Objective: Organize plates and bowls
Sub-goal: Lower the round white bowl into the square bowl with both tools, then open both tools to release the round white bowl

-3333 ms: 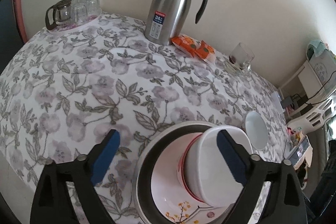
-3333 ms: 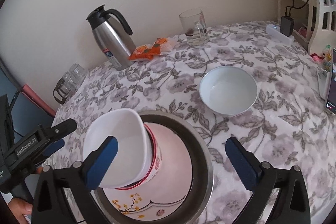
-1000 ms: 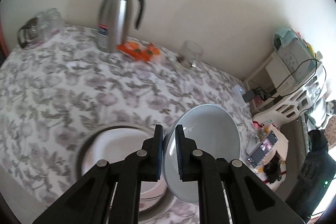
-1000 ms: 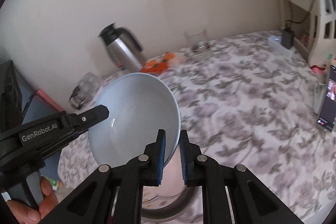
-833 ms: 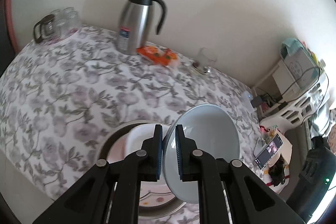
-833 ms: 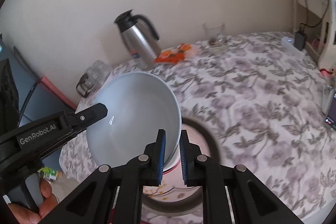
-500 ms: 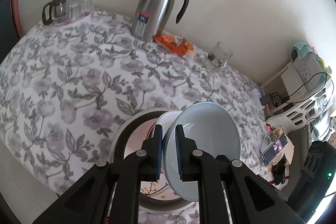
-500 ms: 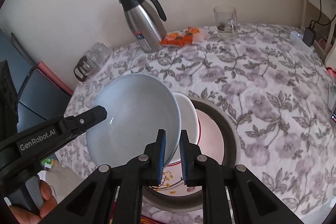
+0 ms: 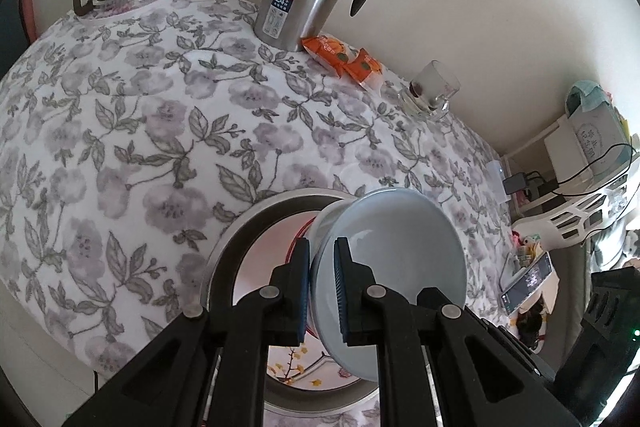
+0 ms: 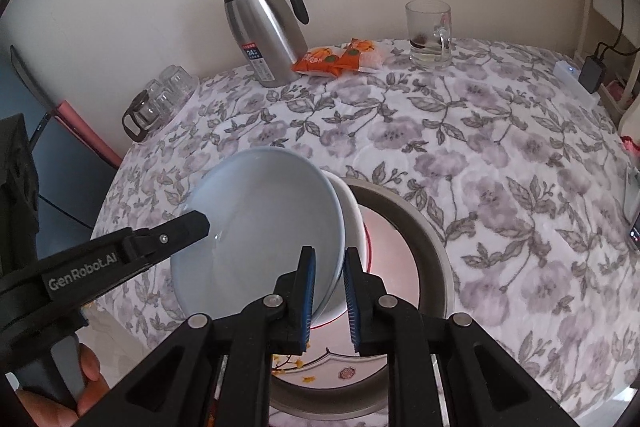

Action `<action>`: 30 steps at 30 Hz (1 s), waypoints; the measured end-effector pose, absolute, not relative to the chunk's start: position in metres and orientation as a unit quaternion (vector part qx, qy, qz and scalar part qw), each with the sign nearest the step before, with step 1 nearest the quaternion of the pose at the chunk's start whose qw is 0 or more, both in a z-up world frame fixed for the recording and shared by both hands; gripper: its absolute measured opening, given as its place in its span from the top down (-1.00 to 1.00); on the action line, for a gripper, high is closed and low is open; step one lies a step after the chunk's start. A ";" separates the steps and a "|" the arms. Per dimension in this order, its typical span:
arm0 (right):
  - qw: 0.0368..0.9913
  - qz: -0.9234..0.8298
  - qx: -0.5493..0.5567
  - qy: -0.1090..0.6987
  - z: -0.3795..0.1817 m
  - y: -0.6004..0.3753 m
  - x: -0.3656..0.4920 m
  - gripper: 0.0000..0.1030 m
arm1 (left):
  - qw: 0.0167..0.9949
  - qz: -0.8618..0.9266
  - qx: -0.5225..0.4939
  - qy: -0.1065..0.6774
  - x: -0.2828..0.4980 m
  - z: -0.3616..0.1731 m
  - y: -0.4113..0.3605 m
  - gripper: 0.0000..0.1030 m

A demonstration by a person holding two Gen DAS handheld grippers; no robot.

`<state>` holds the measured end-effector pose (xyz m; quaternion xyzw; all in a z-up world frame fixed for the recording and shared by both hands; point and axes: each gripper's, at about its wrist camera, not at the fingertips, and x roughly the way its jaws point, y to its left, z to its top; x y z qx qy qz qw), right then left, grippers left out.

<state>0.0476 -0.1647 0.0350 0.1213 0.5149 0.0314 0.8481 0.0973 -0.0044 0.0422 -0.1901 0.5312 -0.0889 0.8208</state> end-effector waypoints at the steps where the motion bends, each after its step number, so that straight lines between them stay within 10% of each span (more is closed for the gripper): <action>1: 0.849 0.028 0.119 0.515 0.035 -0.165 0.048 0.58 | 0.823 -0.090 -0.190 0.528 0.097 0.044 -0.004 0.77; 14: 0.870 0.023 0.106 0.482 0.057 -0.169 0.024 0.33 | 0.840 -0.086 -0.171 0.508 0.076 0.053 0.006 0.68; 19: 0.877 -0.003 0.091 0.472 0.059 -0.173 0.004 -0.02 | 0.857 -0.061 -0.136 0.493 0.058 0.053 0.016 -0.21; 30: 0.871 -0.019 0.084 0.484 0.030 -0.172 -0.029 -0.64 | 0.859 -0.042 -0.062 0.507 0.025 0.026 0.026 -0.93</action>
